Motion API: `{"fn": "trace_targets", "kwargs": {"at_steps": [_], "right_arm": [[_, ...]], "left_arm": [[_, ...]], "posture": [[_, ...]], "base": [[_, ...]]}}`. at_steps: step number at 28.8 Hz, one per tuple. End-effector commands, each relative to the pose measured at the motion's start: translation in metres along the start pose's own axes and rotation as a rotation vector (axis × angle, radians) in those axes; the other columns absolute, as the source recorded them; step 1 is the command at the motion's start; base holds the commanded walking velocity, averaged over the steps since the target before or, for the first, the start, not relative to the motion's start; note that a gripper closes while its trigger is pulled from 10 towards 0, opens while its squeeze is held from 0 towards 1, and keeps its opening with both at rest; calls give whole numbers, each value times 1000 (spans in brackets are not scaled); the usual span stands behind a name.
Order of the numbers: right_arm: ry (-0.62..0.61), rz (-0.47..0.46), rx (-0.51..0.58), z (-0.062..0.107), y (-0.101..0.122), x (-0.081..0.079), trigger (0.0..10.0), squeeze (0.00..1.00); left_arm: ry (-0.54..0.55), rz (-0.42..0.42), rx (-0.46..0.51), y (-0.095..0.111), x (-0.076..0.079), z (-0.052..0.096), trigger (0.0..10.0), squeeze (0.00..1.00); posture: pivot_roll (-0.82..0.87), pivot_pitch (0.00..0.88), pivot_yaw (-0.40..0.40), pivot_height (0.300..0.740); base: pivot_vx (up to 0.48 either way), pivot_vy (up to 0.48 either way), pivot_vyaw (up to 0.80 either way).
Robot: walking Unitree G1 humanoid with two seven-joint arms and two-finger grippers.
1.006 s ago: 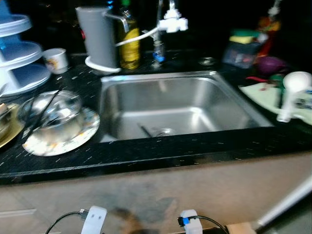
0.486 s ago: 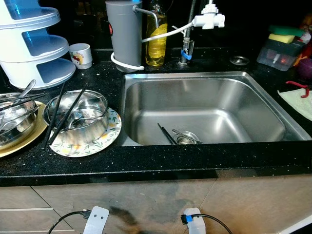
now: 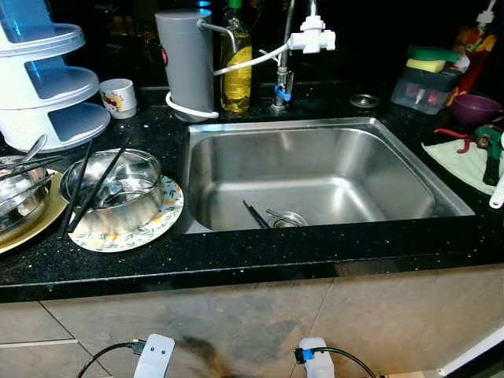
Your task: Kitchen organization
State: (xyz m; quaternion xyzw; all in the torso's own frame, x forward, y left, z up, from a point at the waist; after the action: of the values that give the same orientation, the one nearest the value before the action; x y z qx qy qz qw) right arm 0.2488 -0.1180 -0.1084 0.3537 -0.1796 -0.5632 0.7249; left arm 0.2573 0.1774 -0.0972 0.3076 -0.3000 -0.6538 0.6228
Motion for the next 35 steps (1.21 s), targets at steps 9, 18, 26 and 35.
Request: {"fn": "trace_targets", "kwargs": {"at_steps": [9,18,26,35], "right_arm": [[-2,-18,-15,1,-6,-1,10000,0],[0,-19,-16,1,-6,-2,10000,0],[0,-19,-20,1,-8,-2,10000,0],[1,-17,-26,2,-10,-2,10000,0]], "left_arm": [[-9,25,-21,-7,2,2,10000,0],[-14,26,-18,-6,3,2,10000,0],[-21,24,-22,-7,3,2,10000,0],[-22,24,-27,-8,3,2,10000,0]], "posture": [[-19,148,-36,740],[-19,148,-36,740],[-18,149,-35,740],[-15,143,-35,740]], "base": [[0,392,0],[0,397,0],[0,399,0],[0,395,0]]}}
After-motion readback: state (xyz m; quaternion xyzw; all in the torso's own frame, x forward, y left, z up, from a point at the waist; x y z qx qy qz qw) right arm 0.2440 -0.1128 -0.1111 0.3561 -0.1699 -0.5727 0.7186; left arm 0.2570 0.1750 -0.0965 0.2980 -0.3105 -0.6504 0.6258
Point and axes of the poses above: a point about 5 cm out from each wrist's last joint towards the gripper, its own z axis pointing back from the gripper into the wrist, its own y axis along the axis of the wrist's last joint, x = y × z, the point moved 6 cm from there along -z, pointing out of the wrist towards the gripper, and after that the axes turned 9 degrees about z, right-handed, at the moved point
